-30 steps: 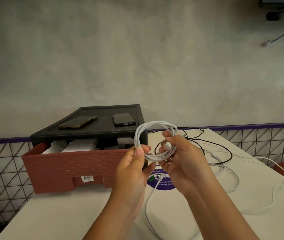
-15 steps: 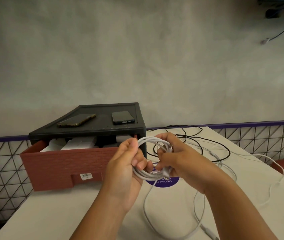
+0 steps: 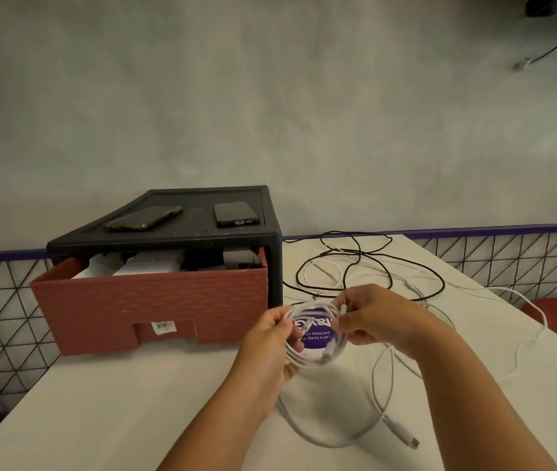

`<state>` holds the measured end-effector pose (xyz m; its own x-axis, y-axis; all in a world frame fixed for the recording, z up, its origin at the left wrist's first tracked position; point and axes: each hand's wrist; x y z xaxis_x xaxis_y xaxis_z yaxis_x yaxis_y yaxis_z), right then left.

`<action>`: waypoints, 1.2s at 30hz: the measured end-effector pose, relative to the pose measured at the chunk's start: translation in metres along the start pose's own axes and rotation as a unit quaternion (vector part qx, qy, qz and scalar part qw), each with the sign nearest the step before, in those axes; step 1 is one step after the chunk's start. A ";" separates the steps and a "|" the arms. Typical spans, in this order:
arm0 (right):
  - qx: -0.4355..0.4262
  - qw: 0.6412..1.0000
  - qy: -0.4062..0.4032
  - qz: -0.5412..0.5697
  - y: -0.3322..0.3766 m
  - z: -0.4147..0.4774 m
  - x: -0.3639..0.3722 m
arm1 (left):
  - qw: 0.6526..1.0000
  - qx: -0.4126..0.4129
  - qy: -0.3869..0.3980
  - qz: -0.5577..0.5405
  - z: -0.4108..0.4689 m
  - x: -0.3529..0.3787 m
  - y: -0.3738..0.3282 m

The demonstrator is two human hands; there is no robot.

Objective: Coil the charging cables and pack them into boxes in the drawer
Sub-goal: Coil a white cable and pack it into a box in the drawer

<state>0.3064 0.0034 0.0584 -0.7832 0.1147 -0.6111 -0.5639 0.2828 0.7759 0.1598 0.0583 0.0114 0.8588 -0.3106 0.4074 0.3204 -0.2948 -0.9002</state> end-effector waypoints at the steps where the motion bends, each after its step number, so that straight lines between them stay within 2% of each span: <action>1: 0.013 1.000 0.006 -0.013 -0.005 0.003 0.001 | 0.998 0.002 -0.005 0.056 0.005 -0.002 0.008; 4: 0.050 0.997 0.029 -0.048 -0.017 0.012 0.009 | 0.975 0.021 0.010 0.223 0.017 -0.012 0.027; 9: 0.097 0.986 0.052 -0.121 -0.030 0.023 0.022 | 0.923 0.071 0.032 0.377 0.018 -0.019 0.032; 13: 0.117 0.975 0.072 -0.173 -0.031 0.024 0.025 | 0.879 0.101 0.095 0.456 0.010 -0.020 0.033; 16: 0.115 0.965 0.085 -0.218 -0.031 0.023 0.025 | 0.845 0.122 0.100 0.510 0.010 -0.020 0.036; 21: 0.112 0.960 0.051 -0.251 -0.031 0.025 0.026 | 0.833 0.158 0.097 0.521 0.015 -0.024 0.037; 25: 0.065 0.951 -0.018 -0.302 -0.024 0.021 0.018 | 0.890 0.198 0.003 0.411 0.018 -0.026 0.010; 28: 0.030 0.972 -0.088 -0.218 -0.020 0.025 0.012 | 0.924 0.248 -0.077 0.282 0.019 -0.035 -0.025; 29: 0.019 0.977 -0.106 -0.183 -0.016 0.026 0.012 | 0.937 0.246 -0.100 0.229 0.019 -0.040 -0.037; 31: -0.007 0.983 -0.135 -0.121 -0.010 0.027 0.014 | 0.975 0.175 -0.125 0.049 0.017 -0.053 -0.058; 33: -0.042 0.983 -0.166 -0.064 -0.001 0.029 0.020 | 0.976 0.087 -0.143 -0.142 0.019 -0.067 -0.070; 36: -0.088 0.974 -0.208 -0.038 0.015 0.038 0.031 | 0.934 0.017 -0.209 -0.291 0.026 -0.085 -0.072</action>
<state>0.2838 0.0474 0.0456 -0.5851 0.4852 -0.6498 -0.6806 0.1417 0.7188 0.0740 0.1292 0.0381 0.6140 0.2742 0.7401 0.7877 -0.2725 -0.5525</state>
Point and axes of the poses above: each hand's wrist, its own z-axis towards the middle knuckle, its own x-axis out of the palm, y = z × x, and after that the axes turned 8 degrees about -z, right-handed
